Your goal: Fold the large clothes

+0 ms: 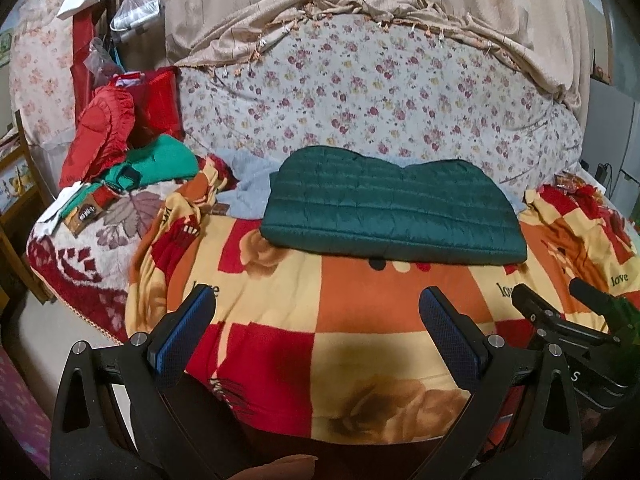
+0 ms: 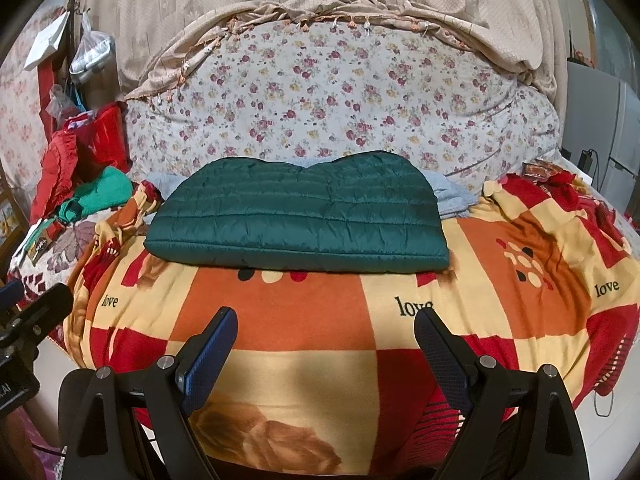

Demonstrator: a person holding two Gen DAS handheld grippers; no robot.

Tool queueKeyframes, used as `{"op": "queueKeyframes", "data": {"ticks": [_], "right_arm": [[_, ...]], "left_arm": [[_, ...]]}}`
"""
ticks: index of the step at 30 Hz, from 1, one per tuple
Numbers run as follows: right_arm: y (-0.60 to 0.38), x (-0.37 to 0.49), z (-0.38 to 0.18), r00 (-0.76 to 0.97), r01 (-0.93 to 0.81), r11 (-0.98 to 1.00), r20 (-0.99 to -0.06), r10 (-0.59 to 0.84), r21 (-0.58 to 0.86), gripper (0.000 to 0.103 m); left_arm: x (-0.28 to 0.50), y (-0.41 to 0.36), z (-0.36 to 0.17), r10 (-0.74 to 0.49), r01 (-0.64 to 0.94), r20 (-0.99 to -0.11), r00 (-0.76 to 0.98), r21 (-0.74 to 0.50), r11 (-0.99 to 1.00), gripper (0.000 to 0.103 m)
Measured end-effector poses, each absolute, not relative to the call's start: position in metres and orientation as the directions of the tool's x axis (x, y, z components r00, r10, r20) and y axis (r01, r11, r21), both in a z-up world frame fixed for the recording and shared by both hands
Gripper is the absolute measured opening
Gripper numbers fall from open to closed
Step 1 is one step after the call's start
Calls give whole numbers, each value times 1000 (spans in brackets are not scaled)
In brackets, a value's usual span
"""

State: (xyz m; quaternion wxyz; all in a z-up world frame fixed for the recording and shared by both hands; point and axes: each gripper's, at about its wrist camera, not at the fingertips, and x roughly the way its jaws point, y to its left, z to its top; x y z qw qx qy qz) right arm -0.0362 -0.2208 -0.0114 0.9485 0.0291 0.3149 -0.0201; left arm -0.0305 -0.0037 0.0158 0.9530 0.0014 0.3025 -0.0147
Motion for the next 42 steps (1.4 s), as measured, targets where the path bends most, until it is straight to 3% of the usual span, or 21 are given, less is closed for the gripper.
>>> {"op": "queueKeyframes", "data": {"ticks": [13,32,42], "right_arm": [[-224,-31,-21,775,52,999,-632,-33,12,88],[-205,-35,-18,806,59,991,-580,-118,-120,88],[-203,-36,-18,806,56,991,-580,-117,-122,88]], "left_arm": [[-24,-5,4,-39,41,-612,790,-10,999,102],[-22,-2,-2,-46,42,-619,784,-21,999,102],[-23,-3,-2,-90,79,-612,786,-45,996,102]]}}
